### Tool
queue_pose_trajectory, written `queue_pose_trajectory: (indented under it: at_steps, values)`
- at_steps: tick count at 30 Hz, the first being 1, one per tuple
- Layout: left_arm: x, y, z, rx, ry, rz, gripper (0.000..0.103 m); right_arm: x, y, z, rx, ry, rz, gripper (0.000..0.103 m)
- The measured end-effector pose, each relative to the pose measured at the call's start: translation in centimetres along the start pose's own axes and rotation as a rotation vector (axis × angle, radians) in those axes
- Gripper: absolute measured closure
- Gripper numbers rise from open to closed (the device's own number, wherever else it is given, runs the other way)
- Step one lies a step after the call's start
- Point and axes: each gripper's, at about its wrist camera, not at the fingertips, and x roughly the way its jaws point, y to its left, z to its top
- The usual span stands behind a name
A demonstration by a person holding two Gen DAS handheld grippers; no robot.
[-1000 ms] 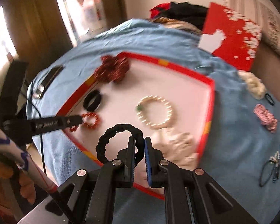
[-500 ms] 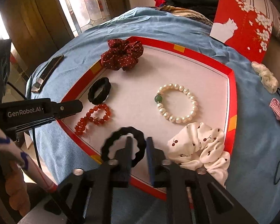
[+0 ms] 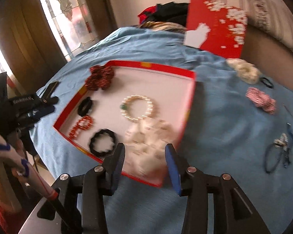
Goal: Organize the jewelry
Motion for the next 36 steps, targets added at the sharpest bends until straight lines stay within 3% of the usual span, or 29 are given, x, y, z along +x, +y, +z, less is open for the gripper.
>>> queue_pose_trajectory:
  at_steps: [7,18,24,29,36]
  values:
    - [-0.6,-0.6,-0.2,-0.02,-0.057,0.018,0.074,-3.2,-5.0,-3.6,0.006,-0.035,-0.102,0.057]
    - [0.5,-5.4,-2.7,0.063,-0.068,0.065,0.074,-4.9,-11.7,-6.5,0.121,-0.056,-0.112,0.057]
    - [1.3,-9.3,-4.8,0.163,-0.071,0.074,0.072,-5.5,-15.3,-7.9,0.183,-0.07,-0.131,0.056]
    - [2.0,-13.9,-7.5,0.3,-0.068,0.038,0.065,-6.3,-20.6,-8.5,0.298,-0.087,-0.167,0.056]
    - [4.0,-20.2,-12.1,0.487,0.05,-0.086,0.065,-9.1,-29.9,-8.9,0.53,-0.139,-0.188,0.056]
